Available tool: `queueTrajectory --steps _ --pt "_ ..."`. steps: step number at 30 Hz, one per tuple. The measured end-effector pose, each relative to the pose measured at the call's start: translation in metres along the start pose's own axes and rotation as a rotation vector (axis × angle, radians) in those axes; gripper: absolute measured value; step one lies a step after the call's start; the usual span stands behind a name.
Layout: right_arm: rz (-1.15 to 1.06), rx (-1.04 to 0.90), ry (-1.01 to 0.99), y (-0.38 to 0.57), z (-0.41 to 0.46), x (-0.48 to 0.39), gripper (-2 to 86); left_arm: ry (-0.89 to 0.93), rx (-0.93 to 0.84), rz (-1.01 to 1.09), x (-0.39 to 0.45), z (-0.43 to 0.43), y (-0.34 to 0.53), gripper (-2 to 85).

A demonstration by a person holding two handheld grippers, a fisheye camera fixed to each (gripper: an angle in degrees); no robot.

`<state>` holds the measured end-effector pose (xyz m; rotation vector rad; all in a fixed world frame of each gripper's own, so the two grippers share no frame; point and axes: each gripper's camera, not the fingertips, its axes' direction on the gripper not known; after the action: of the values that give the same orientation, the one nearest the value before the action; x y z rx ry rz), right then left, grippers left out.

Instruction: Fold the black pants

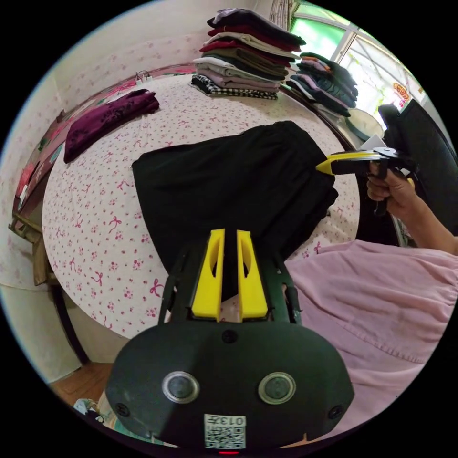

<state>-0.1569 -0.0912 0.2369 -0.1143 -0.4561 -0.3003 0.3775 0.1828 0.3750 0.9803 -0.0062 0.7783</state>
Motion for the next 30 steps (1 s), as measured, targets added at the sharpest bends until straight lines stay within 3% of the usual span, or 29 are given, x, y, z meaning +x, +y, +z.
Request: queueTrajectory --steps 7,10,13,18,23,26,30 --pt "0.114 -0.067 0.064 0.027 0.007 0.024 3.0 0.016 -0.034 0.028 -0.015 0.008 -0.004 3.7" --pt "0.089 0.079 0.125 0.036 -0.026 0.011 3.0 -0.084 0.020 0.038 -0.027 -0.009 -0.004 2.9" --pt "-0.022 0.112 0.188 0.031 -0.031 -0.013 2.6 -0.107 -0.044 0.064 -0.041 0.003 -0.015 2.3" --pt "-0.166 -0.119 0.385 0.024 0.035 -0.031 1.8 -0.165 -0.094 0.088 -0.059 0.019 -0.023 0.4" --pt "-0.087 0.016 0.283 0.027 -0.005 -0.016 2.7 -0.124 -0.075 -0.006 -0.099 0.000 -0.018 0.9" --pt "-0.035 0.146 0.253 0.030 -0.028 0.003 9.3 -0.062 0.028 -0.096 -0.130 -0.022 -0.010 3.7" --pt "0.060 0.171 0.068 0.010 -0.024 0.037 14.7 0.035 0.074 -0.223 -0.181 -0.026 -0.007 9.7"
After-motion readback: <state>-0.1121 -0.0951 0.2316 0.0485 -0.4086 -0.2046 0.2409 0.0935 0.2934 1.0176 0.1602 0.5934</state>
